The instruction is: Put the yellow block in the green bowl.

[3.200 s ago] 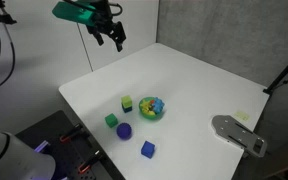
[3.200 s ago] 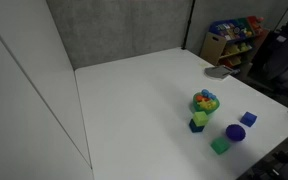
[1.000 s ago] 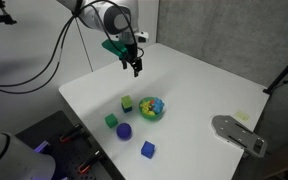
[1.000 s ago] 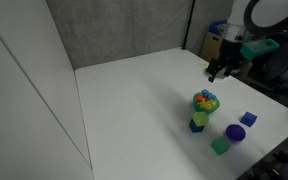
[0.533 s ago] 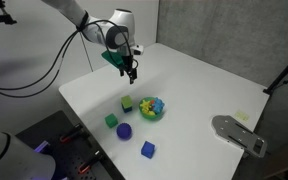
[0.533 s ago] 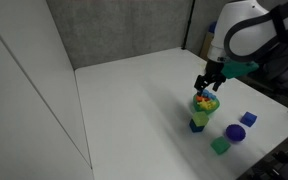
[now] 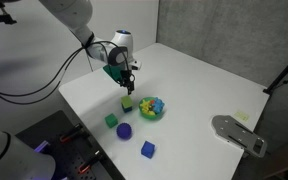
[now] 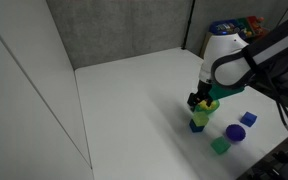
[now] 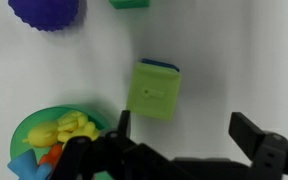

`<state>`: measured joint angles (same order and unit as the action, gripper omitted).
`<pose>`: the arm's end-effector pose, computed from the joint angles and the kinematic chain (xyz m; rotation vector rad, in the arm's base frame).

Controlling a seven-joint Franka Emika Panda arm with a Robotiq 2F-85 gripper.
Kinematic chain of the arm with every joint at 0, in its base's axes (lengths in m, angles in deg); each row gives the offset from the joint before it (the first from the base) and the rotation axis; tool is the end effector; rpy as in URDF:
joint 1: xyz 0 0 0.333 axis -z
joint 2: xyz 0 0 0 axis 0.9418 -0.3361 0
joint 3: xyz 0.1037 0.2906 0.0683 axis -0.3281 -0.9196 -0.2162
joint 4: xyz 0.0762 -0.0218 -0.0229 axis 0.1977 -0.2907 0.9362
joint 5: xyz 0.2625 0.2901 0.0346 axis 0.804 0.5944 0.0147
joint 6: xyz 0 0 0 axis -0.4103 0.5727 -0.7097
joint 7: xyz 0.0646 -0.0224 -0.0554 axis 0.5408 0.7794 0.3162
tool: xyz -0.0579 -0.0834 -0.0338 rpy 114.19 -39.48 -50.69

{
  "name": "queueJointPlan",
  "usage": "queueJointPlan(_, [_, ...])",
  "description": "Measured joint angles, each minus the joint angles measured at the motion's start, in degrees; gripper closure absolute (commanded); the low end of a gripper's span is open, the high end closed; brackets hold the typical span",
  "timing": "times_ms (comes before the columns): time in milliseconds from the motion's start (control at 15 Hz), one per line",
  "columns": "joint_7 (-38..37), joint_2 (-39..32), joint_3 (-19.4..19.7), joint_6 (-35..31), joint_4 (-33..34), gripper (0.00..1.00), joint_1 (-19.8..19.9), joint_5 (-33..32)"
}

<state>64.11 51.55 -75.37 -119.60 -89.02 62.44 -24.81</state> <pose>0.5426 0.0942 0.1724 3.1121 -0.2561 -0.1472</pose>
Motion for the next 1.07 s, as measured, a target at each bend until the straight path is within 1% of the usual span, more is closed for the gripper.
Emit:
queueJointPlan(200, [-1.8, -3.6, 1.4, -2.4, 0.6, 0.00, -2.1, -0.1])
queueJointPlan(533, [-6.1, -8.2, 5.8, -5.4, 1.6, 0.00, -7.0, -1.6])
queueJointPlan(800, [-9.4, -9.3, 8.9, -5.7, 2.2, 0.00, -10.2, -2.1])
queueJointPlan(1067, [-10.5, -9.1, 9.8, -5.7, 2.2, 0.00, -11.4, -2.1])
